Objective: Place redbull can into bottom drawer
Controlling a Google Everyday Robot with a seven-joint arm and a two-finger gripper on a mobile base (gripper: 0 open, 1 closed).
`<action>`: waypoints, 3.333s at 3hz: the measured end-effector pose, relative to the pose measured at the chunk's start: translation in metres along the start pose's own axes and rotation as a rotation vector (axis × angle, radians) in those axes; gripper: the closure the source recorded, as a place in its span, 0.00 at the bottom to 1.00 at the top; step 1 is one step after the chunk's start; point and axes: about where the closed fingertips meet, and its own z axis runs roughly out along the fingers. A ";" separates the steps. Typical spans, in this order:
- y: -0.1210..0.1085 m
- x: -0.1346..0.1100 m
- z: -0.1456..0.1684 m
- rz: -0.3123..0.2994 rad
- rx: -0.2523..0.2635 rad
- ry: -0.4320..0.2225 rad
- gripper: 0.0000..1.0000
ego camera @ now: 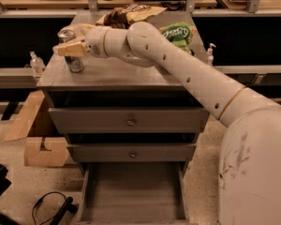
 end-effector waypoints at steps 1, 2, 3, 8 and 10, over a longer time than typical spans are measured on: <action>0.003 -0.003 0.012 0.005 -0.013 -0.017 0.50; 0.006 -0.003 0.015 0.005 -0.018 -0.017 0.81; 0.008 -0.003 0.016 0.005 -0.022 -0.017 1.00; 0.183 0.001 -0.128 -0.119 0.053 0.042 1.00; 0.203 0.150 -0.231 -0.047 0.066 0.049 1.00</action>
Offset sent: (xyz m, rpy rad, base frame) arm 0.0014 0.0116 0.0015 0.0148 -0.0002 0.0130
